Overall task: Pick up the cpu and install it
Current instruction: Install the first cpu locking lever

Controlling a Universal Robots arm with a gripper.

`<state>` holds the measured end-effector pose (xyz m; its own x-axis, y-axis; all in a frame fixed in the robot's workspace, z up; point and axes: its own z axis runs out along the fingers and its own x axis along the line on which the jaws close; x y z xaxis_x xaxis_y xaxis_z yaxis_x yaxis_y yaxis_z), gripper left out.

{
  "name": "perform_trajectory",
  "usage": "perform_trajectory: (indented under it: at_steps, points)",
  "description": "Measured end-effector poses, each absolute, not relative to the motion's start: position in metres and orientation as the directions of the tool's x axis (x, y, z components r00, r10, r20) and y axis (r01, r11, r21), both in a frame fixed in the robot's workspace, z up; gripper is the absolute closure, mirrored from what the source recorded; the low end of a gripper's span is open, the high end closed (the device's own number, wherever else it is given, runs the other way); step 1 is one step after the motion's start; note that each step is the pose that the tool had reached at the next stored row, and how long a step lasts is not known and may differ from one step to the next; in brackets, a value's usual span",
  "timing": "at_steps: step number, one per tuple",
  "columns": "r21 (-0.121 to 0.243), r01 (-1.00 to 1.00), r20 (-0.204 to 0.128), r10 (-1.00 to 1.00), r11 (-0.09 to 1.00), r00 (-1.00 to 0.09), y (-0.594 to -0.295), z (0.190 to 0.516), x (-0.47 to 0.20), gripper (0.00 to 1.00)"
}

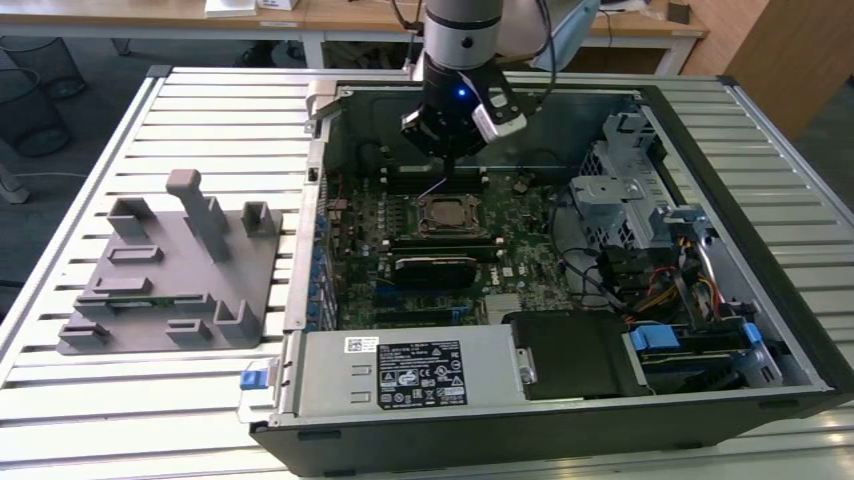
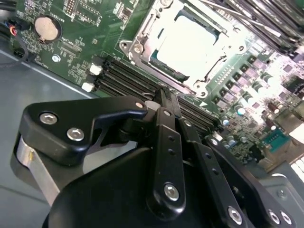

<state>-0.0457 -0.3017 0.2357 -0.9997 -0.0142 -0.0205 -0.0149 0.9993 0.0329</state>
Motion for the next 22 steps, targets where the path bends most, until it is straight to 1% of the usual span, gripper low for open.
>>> perform_trajectory:
  at_steps: [22]
  points:
    - [0.033, -0.016, -0.019, -0.015, 0.999, -1.0, -0.3, 0.212, -0.032, 0.89]
